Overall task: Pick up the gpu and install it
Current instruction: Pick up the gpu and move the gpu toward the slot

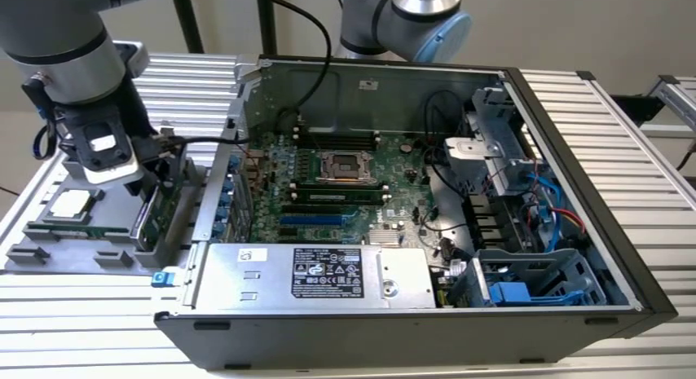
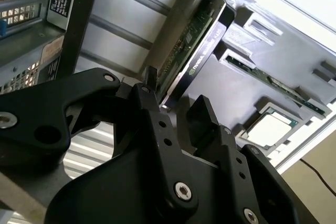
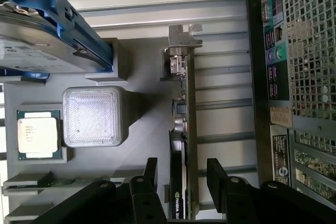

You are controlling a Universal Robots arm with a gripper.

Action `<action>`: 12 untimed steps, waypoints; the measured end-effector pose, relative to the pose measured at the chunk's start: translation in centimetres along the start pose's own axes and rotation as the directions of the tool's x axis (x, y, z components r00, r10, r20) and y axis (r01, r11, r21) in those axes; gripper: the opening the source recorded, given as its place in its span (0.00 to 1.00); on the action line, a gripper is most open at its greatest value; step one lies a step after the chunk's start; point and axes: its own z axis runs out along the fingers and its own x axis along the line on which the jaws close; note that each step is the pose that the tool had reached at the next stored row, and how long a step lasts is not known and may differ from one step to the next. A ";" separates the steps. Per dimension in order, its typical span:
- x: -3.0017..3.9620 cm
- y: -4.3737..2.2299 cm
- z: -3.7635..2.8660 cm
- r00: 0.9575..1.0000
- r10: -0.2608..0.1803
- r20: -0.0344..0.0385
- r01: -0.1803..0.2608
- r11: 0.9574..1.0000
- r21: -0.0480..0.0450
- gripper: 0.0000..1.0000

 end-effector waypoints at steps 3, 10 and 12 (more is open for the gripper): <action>0.01 -0.01 0.19 1.000 0.000 0.000 0.000 1.000 0.000 1.00; 0.02 -0.04 0.64 1.000 0.000 0.000 0.000 1.000 0.000 1.00; 0.04 -0.05 0.76 1.000 0.000 0.000 0.000 1.000 0.000 1.00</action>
